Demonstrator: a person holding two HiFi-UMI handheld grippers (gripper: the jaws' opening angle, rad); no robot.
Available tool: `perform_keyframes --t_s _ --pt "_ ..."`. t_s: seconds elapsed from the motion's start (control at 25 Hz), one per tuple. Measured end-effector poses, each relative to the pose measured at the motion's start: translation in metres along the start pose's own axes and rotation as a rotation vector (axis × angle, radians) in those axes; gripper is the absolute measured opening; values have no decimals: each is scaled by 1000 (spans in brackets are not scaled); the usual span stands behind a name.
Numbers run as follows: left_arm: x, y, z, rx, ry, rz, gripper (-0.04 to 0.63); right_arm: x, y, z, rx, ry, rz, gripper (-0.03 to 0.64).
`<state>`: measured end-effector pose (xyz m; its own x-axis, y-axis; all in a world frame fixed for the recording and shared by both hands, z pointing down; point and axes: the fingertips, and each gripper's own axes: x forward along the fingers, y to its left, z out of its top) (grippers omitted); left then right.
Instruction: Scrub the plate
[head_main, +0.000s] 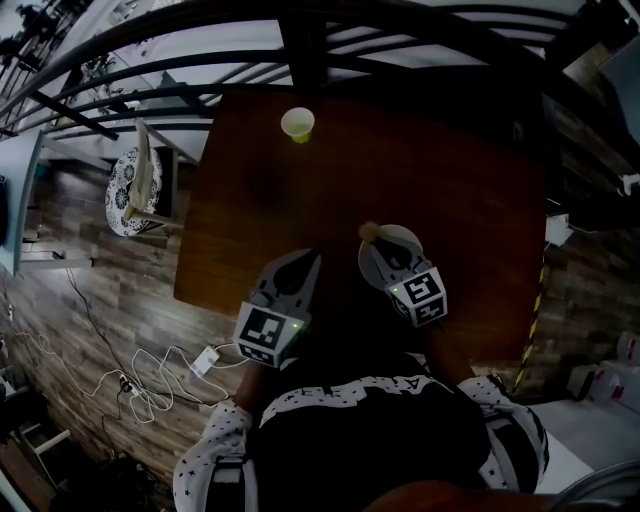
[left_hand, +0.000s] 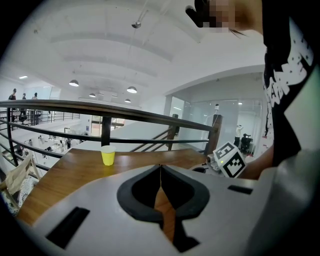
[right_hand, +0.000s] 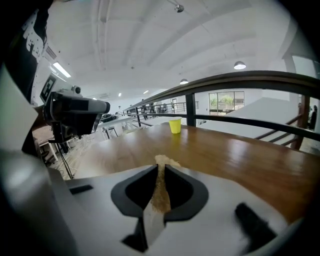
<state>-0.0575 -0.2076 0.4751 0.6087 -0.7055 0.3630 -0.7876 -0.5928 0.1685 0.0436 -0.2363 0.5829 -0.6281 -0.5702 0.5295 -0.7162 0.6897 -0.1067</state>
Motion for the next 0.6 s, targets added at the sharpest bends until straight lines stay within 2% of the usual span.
perform_keyframes --t_s 0.16,0.6 --pt "0 0 1 3 1 5 15 4 3 -13 -1 41 25 49" --pt "-1 6 3 3 3 13 14 14 4 -16 -15 64 27 49"
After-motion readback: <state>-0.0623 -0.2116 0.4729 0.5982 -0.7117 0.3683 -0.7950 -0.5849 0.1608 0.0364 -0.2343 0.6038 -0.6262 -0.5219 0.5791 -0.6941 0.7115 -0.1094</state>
